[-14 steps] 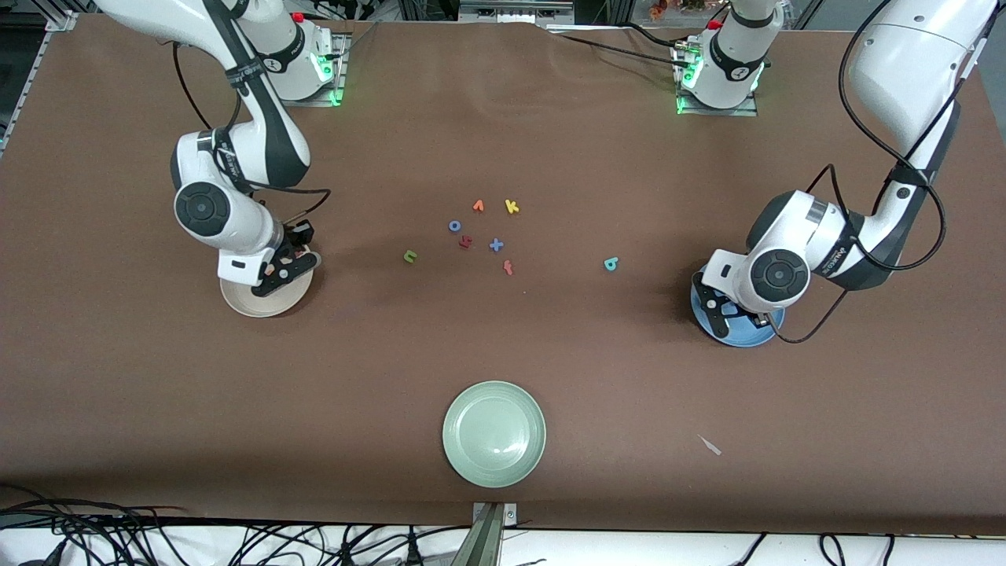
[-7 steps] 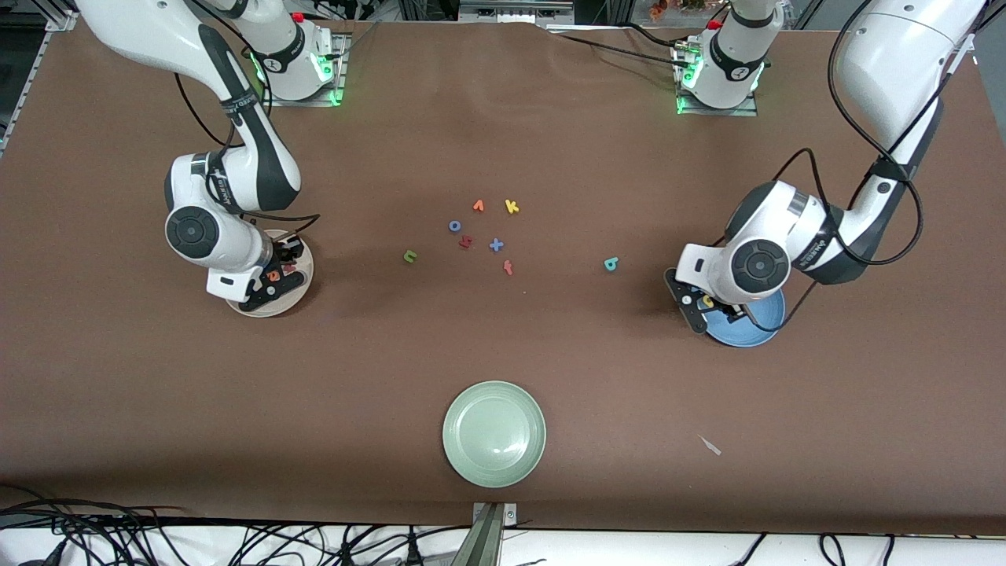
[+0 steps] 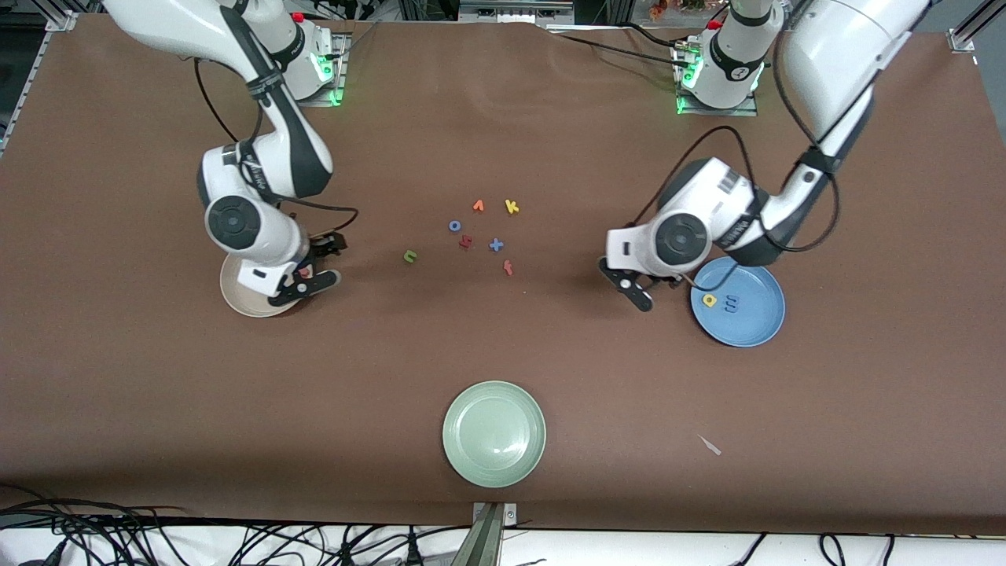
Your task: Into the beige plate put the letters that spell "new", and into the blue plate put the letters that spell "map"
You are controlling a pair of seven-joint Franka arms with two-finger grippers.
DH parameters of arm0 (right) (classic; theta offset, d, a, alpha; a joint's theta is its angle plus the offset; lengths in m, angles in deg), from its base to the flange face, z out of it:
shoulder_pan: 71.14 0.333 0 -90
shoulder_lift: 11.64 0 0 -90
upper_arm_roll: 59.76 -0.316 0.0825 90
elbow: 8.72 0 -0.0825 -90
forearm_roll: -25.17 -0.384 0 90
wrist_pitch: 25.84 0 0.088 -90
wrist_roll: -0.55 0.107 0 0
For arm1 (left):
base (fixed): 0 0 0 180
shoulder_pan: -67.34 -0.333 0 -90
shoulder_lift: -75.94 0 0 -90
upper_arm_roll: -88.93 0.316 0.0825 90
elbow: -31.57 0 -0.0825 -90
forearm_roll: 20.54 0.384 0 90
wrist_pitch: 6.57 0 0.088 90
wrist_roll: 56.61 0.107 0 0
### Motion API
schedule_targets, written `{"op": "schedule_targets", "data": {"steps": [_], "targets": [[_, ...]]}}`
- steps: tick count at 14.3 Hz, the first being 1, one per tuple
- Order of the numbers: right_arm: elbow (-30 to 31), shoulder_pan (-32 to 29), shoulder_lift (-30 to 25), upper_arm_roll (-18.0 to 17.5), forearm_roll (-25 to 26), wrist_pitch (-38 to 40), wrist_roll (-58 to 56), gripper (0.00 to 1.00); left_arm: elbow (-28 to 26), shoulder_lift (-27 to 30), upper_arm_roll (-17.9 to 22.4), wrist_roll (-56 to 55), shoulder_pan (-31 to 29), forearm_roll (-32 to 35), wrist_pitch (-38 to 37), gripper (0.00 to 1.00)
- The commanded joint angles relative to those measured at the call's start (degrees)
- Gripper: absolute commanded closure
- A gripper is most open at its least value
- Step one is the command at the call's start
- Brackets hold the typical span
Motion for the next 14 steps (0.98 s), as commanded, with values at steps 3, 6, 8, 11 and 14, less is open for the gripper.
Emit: {"op": "schedule_targets", "data": {"steps": [3, 6, 8, 11, 14], "targets": [[-0.33, 2.58, 1.33, -4.15, 0.51, -1.30, 2.13, 0.00, -3.12, -1.71, 0.50, -9.21, 3.63, -0.29, 6.20, 0.00], [0.11, 6.88, 1.95, -4.76, 1.04, -5.61, 0.80, 0.00, -7.16, -1.71, 0.85, -9.22, 3.54, 0.58, 12.80, 0.00], [1.51, 7.51, 2.65, -4.94, 1.22, -10.61, 0.02, 0.00, -7.88, -1.80, 0.94, -9.31, 3.10, 5.93, 13.79, 0.00], [1.61, 8.92, 4.76, -4.94, 4.63, -14.67, -2.19, 0.00, -7.35, -3.29, 1.73, -10.00, 2.92, 7.71, 15.18, 0.00], [0.99, 10.05, 6.25, -4.94, 10.86, -16.25, -2.19, 0.00, -7.44, -3.99, 2.08, -12.99, 3.53, 10.94, 16.42, 0.00]]}}
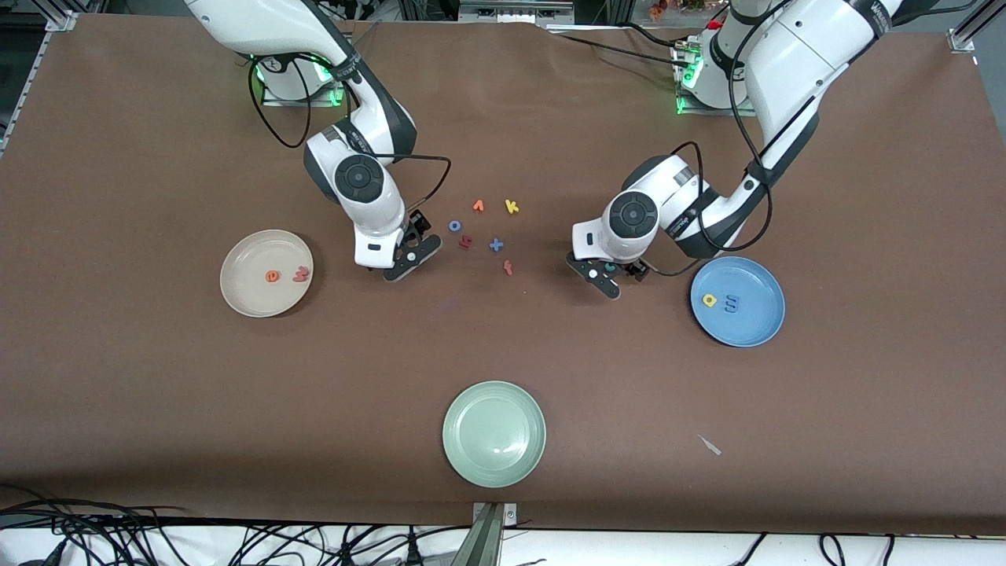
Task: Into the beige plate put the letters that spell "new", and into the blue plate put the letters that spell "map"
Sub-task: 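Grasp the green u with the right gripper while the left gripper grasps teal 9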
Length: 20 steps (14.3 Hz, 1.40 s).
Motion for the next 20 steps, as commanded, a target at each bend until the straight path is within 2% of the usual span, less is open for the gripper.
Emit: {"op": "schedule_targets", "data": {"steps": [1, 3, 5, 6, 8, 10, 11, 13, 14, 16, 17, 20], "targets": [[-0.54, 0.97, 1.75, 0.01, 4.09, -2.33, -0.88, 0.00, -0.27, -1.19, -0.12, -4.01, -0.14, 5.84, 1.32, 0.00], [-0.45, 1.23, 3.07, 0.01, 4.19, -3.91, -0.88, 0.00, -0.53, -1.55, -0.12, -7.08, 0.47, 7.62, 1.32, 0.00], [-0.45, 2.01, 3.78, 0.01, 4.19, -4.62, -0.88, 0.00, -0.71, -1.46, -0.21, -7.27, 0.47, 7.71, 1.23, 0.05], [-0.45, 2.11, 4.04, 0.01, 4.27, -5.41, -0.88, 0.00, -0.71, -1.64, -0.21, -7.18, 0.64, 7.71, 1.23, 0.17], [-0.36, 2.11, 4.75, 0.01, 4.54, -6.12, -0.97, 0.02, -0.27, -2.43, -0.21, -6.66, 0.65, 9.81, 1.23, 0.46], [-0.27, 2.02, 4.66, 0.01, 4.54, -5.86, -0.97, 0.17, -0.27, -2.34, -0.29, -6.57, 0.65, 10.17, 1.06, 0.77], [-0.19, 2.02, 4.66, 0.01, 4.54, -5.68, -0.97, 0.25, -0.27, -2.26, -0.29, -6.57, 0.56, 10.08, 1.06, 0.88], [-0.10, 1.93, 4.40, 0.10, 4.54, -5.51, -1.06, 0.49, 0.17, -1.82, -0.47, -6.39, 0.30, 10.08, 0.62, 0.93], [-0.10, 1.93, 4.22, 0.10, 4.54, -5.50, -1.15, 0.52, 0.26, -1.29, -0.64, -5.78, 0.12, 10.17, 0.36, 0.93], [-0.10, 1.84, 4.05, 0.10, 4.54, -4.46, -0.97, 0.54, 0.52, 1.95, -1.08, -3.24, -0.32, 9.65, -3.22, 0.92], [-0.10, 1.76, 3.96, 0.18, 4.54, -4.19, -1.14, 0.56, 2.09, 3.09, -1.69, -1.58, -0.41, 9.30, -7.08, 0.86], [0.08, 1.58, 3.87, 0.54, 4.54, -4.19, -2.99, 0.56, 7.18, 4.77, -2.14, 9.13, -0.76, 9.12, -17.90, 0.85]]}}
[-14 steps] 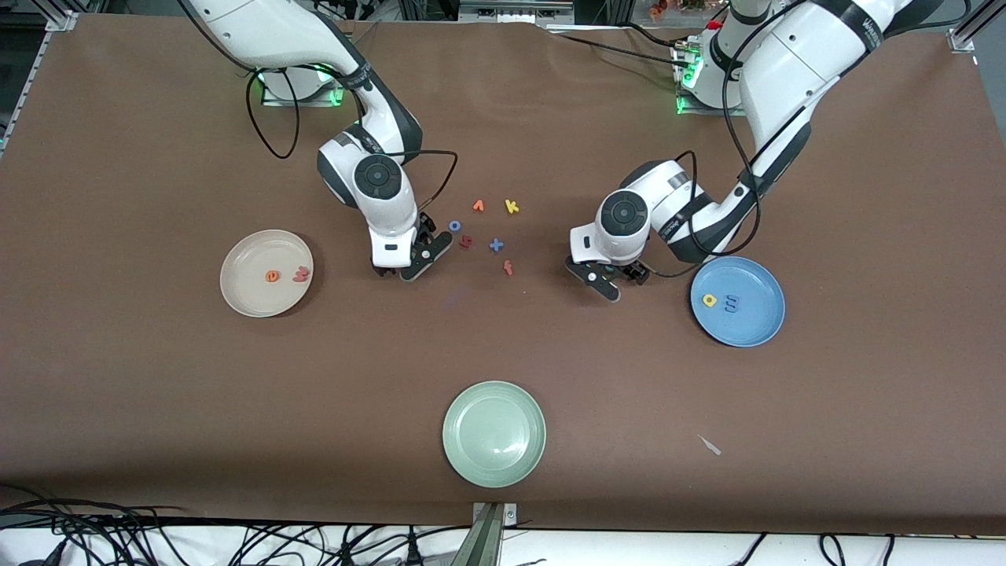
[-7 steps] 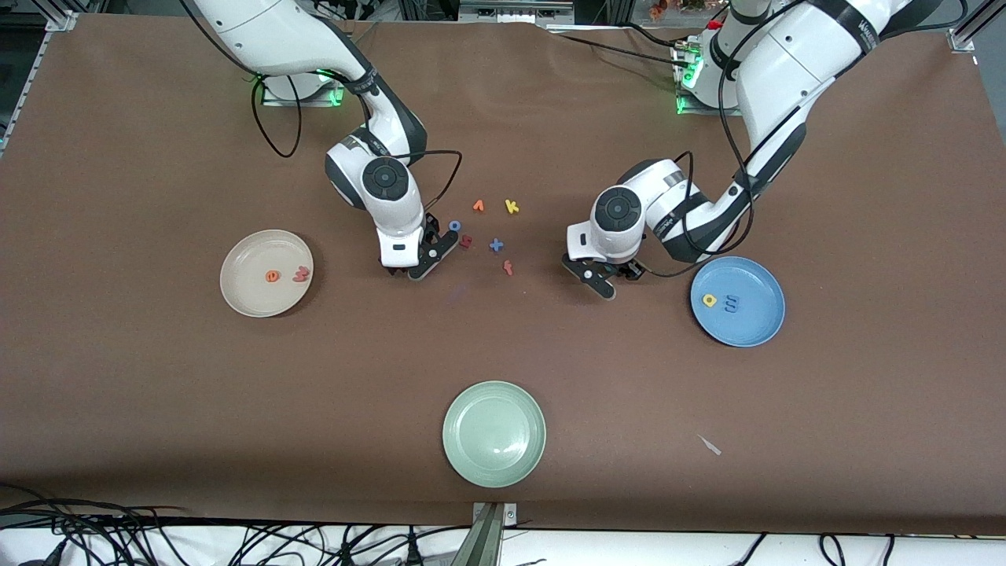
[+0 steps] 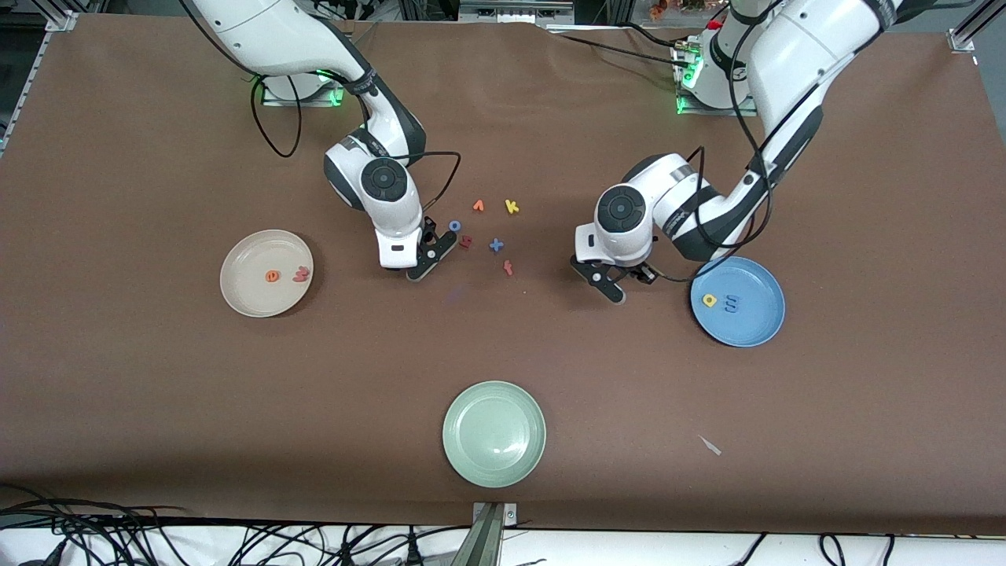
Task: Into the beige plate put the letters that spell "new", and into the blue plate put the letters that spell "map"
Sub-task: 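Grasp the green u with the right gripper while the left gripper grasps teal 9, then lower the teal 9 onto the blue plate while the right gripper carries green u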
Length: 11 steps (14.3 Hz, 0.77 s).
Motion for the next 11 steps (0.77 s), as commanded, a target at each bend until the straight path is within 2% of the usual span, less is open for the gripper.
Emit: {"op": "schedule_targets", "data": {"steps": [1, 4, 6, 7, 8, 11], "targets": [[0.13, -0.45, -0.45, 0.19, 0.88, 0.83, -1.86, 0.56, 3.60, 3.28, -0.33, 11.12, -1.38, 1.23, -8.88, 0.85], [0.22, -0.45, -0.45, 0.19, 0.88, 0.83, -1.78, 0.56, 4.66, 3.38, -0.24, 23.43, -9.09, 1.93, -9.52, 0.81], [0.48, -0.45, -0.45, 0.19, 0.79, 0.83, -1.69, 0.57, 3.61, 2.59, -0.50, 25.91, -16.20, 4.03, -7.34, 0.67], [0.48, -0.45, -0.45, 0.19, 0.79, 0.83, -1.69, 0.62, 2.30, 2.24, -0.59, 27.66, -18.41, 4.04, -5.67, 0.46], [0.48, -0.45, -0.45, 0.19, 0.71, 0.83, -1.69, 0.68, 1.16, 2.24, -0.59, 28.46, -19.48, 3.95, -3.65, 0.00], [0.65, -0.45, -0.27, 0.19, 0.53, 0.75, -0.81, 0.83, 1.41, 2.94, -2.60, 28.91, -20.11, 3.69, -4.15, 0.00]]}}
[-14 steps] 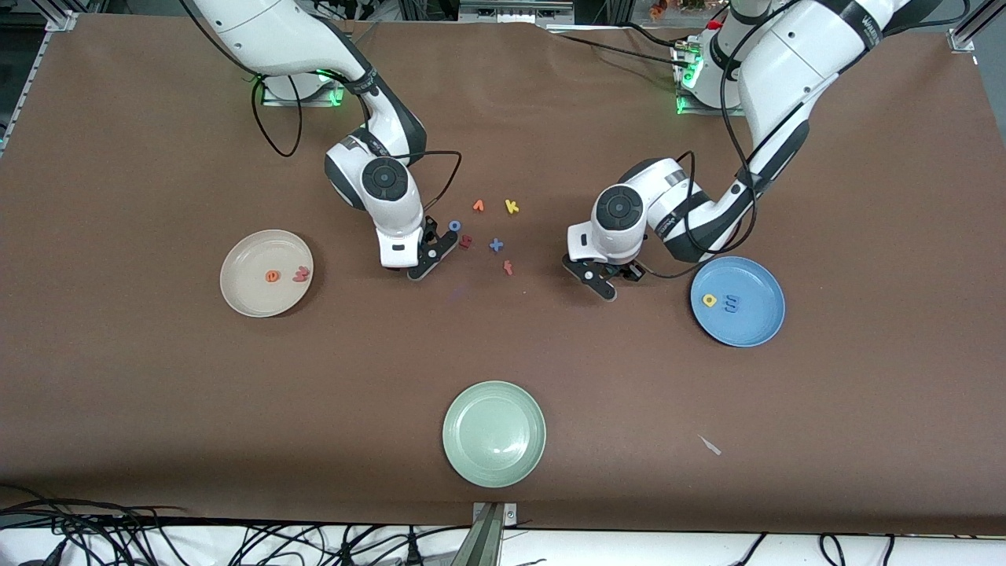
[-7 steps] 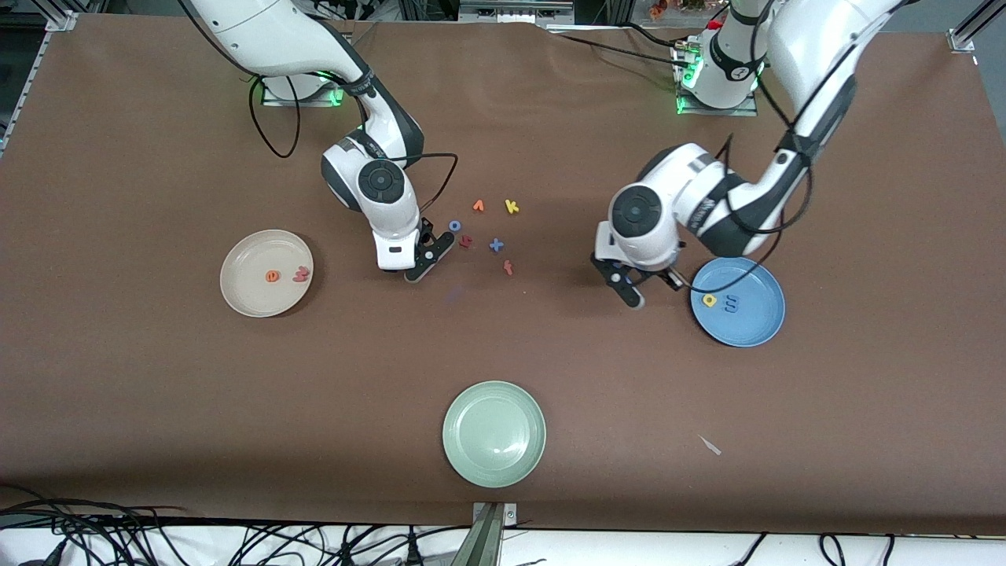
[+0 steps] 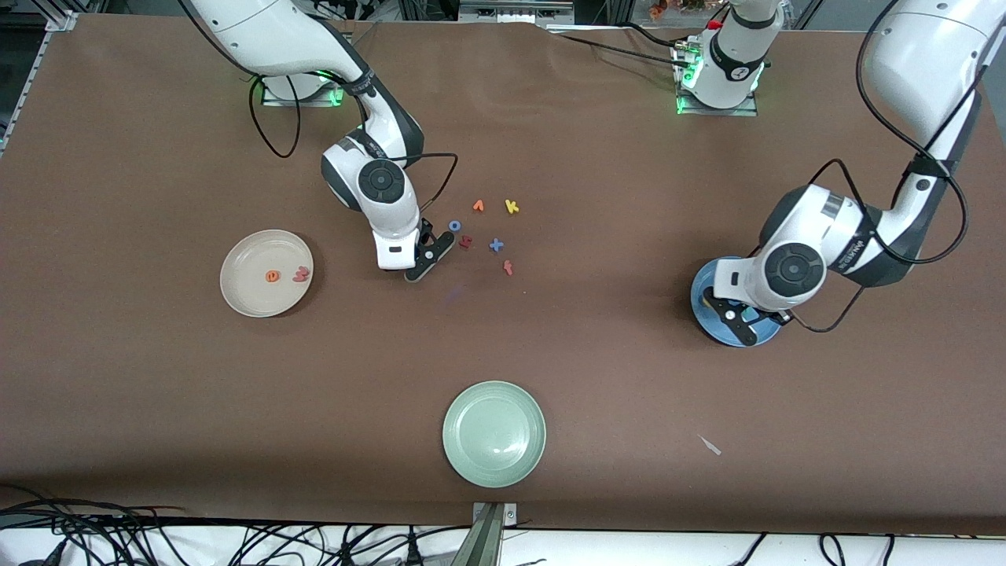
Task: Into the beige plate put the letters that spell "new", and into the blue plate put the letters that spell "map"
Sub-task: 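Lower the teal 9 onto the blue plate while the right gripper carries green u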
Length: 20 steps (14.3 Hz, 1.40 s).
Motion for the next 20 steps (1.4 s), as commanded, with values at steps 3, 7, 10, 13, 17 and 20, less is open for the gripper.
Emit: {"op": "schedule_targets", "data": {"steps": [3, 7, 10, 13, 17, 20], "targets": [[0.31, -0.43, -0.29, -0.03, -0.07, 0.45, -0.07, 0.91, 2.89, 1.71, -6.16, -0.72, 0.71, 0.50, -4.56, 0.00], [-4.15, -1.66, -2.13, -0.03, -3.31, 9.38, -1.30, 0.94, 11.93, 4.26, -8.02, -1.25, 0.36, -11.87, -15.70, 0.00], [-7.07, -4.90, -3.80, 0.24, -6.65, 17.84, -4.55, 0.94, 21.24, 4.62, -7.84, -3.26, 0.44, -19.35, -24.15, 0.00], [-6.81, -5.97, -5.48, 4.79, -6.92, 22.41, -6.05, 0.94, 27.14, 4.70, -8.28, -11.51, 0.71, -21.73, -32.41, 0.00], [-6.63, -5.97, -6.09, 11.30, -6.92, 24.97, -6.58, 0.93, 30.15, 9.61, -8.20, -16.19, 1.15, -22.27, -37.27, 0.00], [-6.63, -7.89, -4.78, 14.38, -6.92, 24.19, -6.58, 0.93, 30.59, 13.21, -3.22, -15.32, 1.06, -23.58, -34.66, 0.00]]}}
